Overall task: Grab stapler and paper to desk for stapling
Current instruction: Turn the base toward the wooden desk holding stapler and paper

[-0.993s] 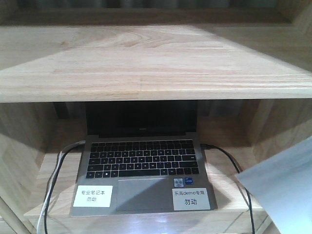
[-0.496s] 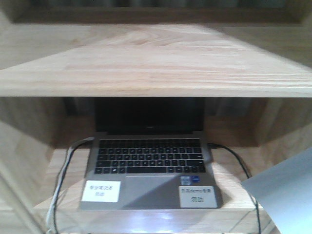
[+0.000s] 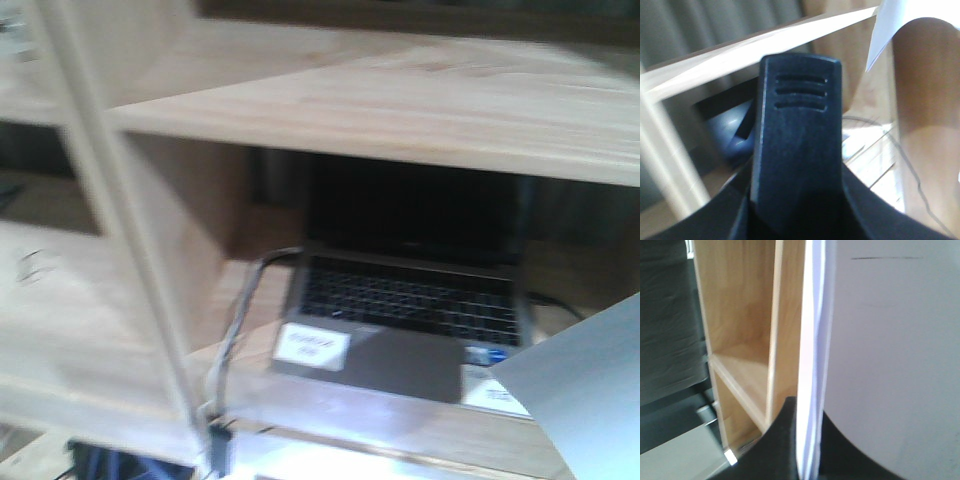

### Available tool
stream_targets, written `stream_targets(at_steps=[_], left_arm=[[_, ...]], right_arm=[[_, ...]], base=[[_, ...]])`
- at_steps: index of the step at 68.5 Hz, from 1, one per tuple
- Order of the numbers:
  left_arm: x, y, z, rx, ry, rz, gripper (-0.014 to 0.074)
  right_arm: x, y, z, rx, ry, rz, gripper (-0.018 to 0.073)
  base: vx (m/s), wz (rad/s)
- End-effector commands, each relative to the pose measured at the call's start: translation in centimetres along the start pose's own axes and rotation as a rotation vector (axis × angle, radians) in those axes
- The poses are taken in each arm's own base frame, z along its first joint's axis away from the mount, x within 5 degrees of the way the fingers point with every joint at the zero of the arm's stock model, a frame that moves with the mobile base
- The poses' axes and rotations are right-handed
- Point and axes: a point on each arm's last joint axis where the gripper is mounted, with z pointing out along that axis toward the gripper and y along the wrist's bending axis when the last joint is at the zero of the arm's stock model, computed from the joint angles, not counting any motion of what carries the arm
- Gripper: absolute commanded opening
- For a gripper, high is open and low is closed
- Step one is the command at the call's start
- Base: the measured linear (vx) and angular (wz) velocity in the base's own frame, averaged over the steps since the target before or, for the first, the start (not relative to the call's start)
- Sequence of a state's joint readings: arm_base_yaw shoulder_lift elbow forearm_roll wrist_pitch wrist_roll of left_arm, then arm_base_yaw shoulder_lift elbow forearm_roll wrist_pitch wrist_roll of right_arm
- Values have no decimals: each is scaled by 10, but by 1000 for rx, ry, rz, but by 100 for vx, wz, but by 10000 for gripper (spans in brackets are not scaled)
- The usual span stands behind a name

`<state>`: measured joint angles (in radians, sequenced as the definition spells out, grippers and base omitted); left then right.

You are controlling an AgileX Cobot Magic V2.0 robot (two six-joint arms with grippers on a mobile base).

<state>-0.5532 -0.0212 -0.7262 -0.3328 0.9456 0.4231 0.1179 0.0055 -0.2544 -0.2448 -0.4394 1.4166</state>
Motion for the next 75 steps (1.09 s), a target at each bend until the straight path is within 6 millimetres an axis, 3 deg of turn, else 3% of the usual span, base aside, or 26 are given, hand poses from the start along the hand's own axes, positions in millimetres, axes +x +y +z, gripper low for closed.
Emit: stream_targets(at_steps=[1,75], left_arm=[[-17,4,-1,-25,-116,-22,-6],[-17,4,-1,-25,-116,-22,-6]], right_arm=[[-3,10,4,-54,-13,-21,-5],[-3,10,4,-54,-13,-21,-5]], base=[[-12,45],[-14,54]])
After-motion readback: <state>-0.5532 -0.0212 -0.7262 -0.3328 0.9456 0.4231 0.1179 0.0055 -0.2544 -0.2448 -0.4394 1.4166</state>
